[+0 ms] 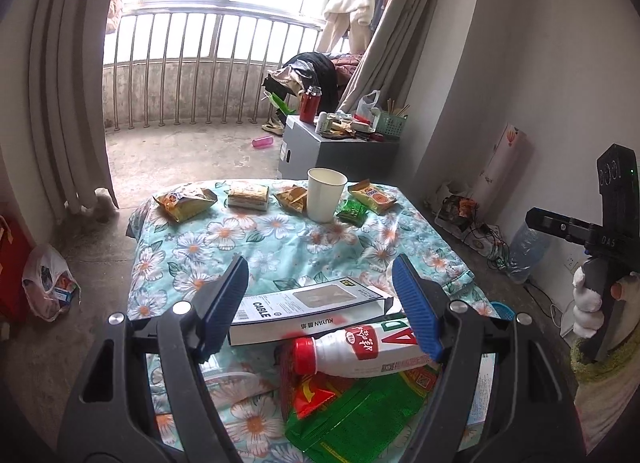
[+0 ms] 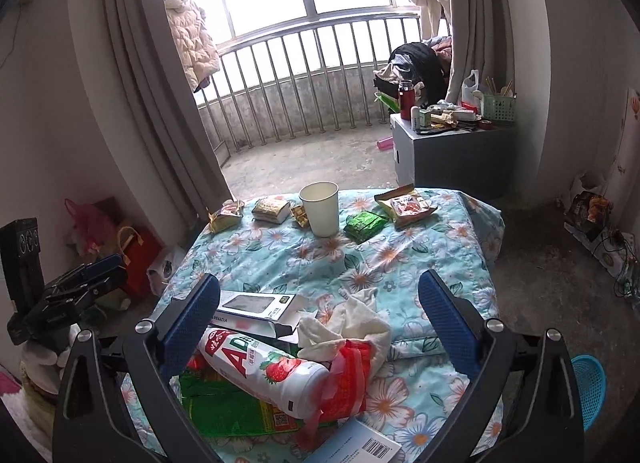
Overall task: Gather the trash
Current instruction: 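Reach the left tool toward the white ADE bottle while the right tool nears the white cloth, then grasp the white cloth with the right tool while the left tool grasps the red plastic bag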
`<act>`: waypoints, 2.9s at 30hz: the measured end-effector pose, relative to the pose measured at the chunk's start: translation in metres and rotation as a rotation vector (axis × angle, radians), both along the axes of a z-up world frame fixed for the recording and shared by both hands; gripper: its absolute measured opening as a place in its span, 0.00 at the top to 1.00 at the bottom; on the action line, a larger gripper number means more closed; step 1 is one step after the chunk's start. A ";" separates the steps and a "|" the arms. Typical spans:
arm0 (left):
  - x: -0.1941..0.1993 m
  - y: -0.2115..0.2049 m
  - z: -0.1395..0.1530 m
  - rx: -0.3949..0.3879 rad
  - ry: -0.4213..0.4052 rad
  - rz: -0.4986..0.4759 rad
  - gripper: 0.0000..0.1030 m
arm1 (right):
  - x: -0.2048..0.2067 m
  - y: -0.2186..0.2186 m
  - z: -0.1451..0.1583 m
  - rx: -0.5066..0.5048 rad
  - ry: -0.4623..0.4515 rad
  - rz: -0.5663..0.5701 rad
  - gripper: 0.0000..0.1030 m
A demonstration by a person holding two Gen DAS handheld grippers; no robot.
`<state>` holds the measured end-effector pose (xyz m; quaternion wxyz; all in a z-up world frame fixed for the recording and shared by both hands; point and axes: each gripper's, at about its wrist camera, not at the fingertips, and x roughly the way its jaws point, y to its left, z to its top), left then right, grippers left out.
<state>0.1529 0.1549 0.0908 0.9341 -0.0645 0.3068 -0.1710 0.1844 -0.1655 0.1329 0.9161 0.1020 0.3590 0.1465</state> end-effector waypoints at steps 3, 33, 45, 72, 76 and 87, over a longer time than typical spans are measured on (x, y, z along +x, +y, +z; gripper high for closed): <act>0.002 0.007 -0.005 0.017 0.011 0.026 0.32 | 0.013 -0.014 -0.017 0.107 0.079 0.011 0.06; 0.039 -0.018 -0.049 -0.009 0.109 -0.077 0.32 | 0.102 -0.049 -0.182 0.348 0.531 -0.049 0.35; 0.043 -0.088 -0.051 -0.030 0.127 -0.266 0.32 | 0.112 -0.035 -0.196 0.293 0.495 -0.043 0.83; 0.051 -0.198 -0.061 0.098 0.251 -0.496 0.37 | 0.066 -0.133 -0.150 0.198 0.155 -0.336 0.90; 0.071 -0.228 -0.075 0.174 0.376 -0.561 0.39 | 0.060 -0.150 -0.161 0.213 0.165 -0.361 0.90; 0.112 -0.254 -0.116 0.257 0.647 -0.573 0.39 | 0.048 -0.169 -0.178 0.276 0.197 -0.361 0.90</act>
